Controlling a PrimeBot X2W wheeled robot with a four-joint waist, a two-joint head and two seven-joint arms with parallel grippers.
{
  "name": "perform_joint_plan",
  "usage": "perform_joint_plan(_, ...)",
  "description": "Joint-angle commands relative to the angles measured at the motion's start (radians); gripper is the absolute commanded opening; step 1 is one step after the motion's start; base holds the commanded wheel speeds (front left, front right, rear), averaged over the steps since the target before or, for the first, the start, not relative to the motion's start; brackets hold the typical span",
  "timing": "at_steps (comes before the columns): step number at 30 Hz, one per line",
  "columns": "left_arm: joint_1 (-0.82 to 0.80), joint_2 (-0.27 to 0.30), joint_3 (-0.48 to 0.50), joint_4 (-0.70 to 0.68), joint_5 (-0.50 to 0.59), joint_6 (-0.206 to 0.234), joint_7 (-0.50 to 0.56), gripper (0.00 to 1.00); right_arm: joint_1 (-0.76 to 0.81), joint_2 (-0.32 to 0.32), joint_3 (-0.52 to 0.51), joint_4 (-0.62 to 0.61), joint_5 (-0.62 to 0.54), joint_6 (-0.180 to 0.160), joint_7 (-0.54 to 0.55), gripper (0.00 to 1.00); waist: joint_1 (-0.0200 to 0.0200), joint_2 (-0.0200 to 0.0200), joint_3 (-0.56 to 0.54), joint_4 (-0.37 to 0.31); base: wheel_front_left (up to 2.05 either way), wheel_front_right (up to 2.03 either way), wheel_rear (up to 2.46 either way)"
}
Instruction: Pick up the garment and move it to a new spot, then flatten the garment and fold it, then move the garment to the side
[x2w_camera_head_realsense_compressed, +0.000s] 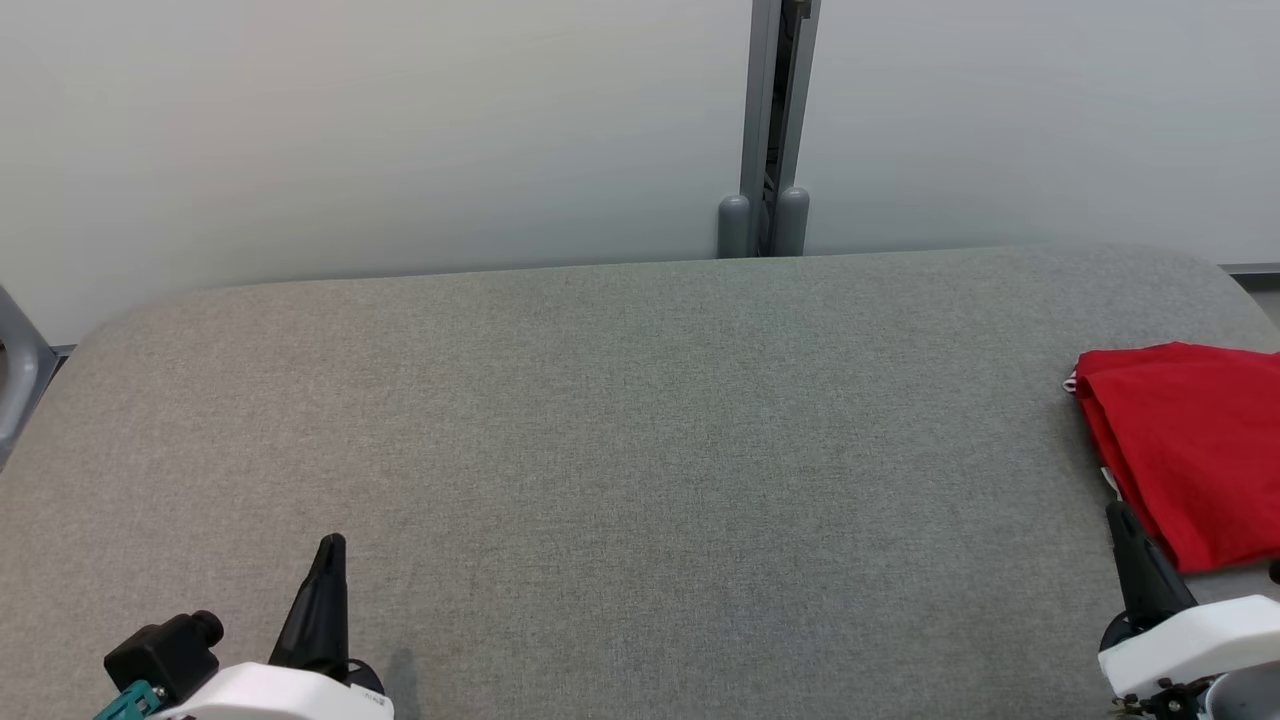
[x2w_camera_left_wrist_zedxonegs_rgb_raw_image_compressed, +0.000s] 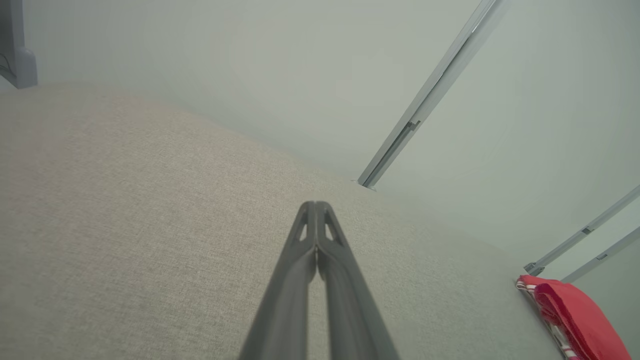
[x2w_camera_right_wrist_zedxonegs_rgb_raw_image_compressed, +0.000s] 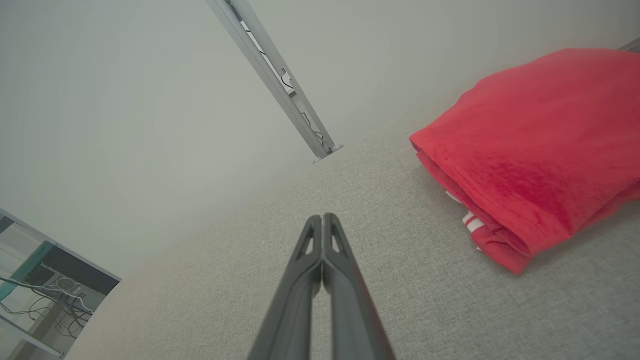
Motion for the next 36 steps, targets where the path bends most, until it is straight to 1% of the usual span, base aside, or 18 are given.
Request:
perform_joint_plan(1,-0.035,0.005,0.008,-0.009,-0.025,-0.010,-0.007,0.00,-0.030,-0.010,-0.011,-0.005,0.028,0.000,0.010,0.00,0.0000,0.0000,0.000,0.000,0.00,0.00,0.00)
perform_joint_plan(17,-0.070,-0.025,0.010,0.011,-0.228,-0.051,-0.015,0.00,-0.083,-0.015,-0.063,0.053,0.240,0.000,0.076,0.00,0.0000,0.0000,0.007,0.000,0.00,0.00,0.00)
perform_joint_plan(36,-0.104,-0.056,0.012,0.034,-0.429,-0.092,-0.022,0.00,-0.135,-0.022,-0.113,0.112,0.455,0.000,0.141,0.00,0.0000,0.0000,0.016,-0.001,0.00,0.00,0.00)
